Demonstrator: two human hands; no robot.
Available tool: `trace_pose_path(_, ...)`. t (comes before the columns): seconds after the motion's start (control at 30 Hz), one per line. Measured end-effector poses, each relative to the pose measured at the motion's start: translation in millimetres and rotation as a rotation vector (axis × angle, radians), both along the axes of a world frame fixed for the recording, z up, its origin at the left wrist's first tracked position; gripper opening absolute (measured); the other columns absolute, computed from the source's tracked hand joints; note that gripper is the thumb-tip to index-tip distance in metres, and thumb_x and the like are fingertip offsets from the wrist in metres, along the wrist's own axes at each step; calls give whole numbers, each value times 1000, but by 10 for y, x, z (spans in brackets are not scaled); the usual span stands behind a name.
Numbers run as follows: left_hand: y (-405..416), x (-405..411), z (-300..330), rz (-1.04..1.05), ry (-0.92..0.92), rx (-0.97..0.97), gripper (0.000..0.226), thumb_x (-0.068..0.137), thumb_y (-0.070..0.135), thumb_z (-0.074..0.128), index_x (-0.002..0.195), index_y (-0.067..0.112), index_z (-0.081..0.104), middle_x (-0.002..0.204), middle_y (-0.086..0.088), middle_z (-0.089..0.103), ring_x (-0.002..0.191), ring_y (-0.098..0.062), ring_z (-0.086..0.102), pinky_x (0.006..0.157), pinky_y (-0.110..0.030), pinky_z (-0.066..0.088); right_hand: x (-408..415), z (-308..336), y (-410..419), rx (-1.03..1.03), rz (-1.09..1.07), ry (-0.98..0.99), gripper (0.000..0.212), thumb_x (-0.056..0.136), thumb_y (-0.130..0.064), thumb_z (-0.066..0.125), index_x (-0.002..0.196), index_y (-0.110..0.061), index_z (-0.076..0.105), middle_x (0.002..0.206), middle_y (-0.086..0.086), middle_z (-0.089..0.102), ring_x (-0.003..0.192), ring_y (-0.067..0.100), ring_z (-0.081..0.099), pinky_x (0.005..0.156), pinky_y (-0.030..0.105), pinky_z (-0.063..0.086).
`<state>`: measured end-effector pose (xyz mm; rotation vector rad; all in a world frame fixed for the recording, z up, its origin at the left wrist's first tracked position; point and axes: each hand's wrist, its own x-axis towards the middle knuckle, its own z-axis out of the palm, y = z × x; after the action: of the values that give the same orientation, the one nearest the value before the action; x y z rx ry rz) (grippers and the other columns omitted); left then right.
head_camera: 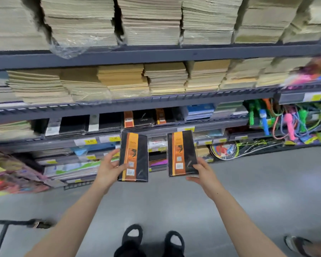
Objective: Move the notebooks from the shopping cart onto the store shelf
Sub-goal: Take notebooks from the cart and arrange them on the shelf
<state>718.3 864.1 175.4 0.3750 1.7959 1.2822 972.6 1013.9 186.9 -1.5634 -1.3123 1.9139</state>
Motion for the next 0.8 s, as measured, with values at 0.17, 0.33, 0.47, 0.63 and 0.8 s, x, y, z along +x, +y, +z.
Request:
trace_pose_path(0.17, 356, 79, -1, 100, 0, 95, 61, 76, 4, 72, 127, 26, 47, 91, -9, 75, 81, -24, 72, 79, -46, 55, -83, -63, 587, 73, 76, -10, 32, 92, 1, 42, 121, -8, 54, 120, 0, 48, 91, 12, 58, 63, 23, 58)
trace_pose_path(0.33, 767, -62, -187, 95, 79, 195, 56, 79, 5, 70, 122, 34, 49, 89, -1, 76, 84, -17, 72, 76, -32, 53, -460, -406, 1005, 145, 135, 60, 37, 97, -11, 38, 132, -17, 45, 127, 0, 56, 82, 8, 68, 89, 38, 53)
trace_pose_path(0.47, 1058, -278, -461, 136, 101, 299, 61, 78, 9, 71, 127, 35, 46, 99, -7, 74, 76, -12, 71, 62, -24, 53, -886, -644, 1320, 287, 138, 92, 43, 97, -23, 40, 140, -23, 34, 137, -9, 42, 106, 13, 58, 96, 33, 44)
trace_pose_path(0.63, 1248, -537, -817, 179, 196, 429, 80, 45, 53, 86, 117, 55, 50, 118, -16, 64, 124, -35, 50, 103, -59, 38, -1351, -971, 1684, 582, 162, 42, 47, 97, -31, 39, 141, -14, 33, 136, -2, 43, 132, 21, 38, 100, 27, 30)
trace_pose_path(0.8, 1380, -697, -1170, 174, 286, 576, 55, 79, 17, 70, 126, 37, 48, 107, -12, 68, 129, -37, 43, 100, -47, 41, -1522, -1366, 1801, 1263, 140, -350, 39, 97, -26, 41, 129, -6, 50, 120, 17, 60, 111, 34, 50, 90, 36, 40)
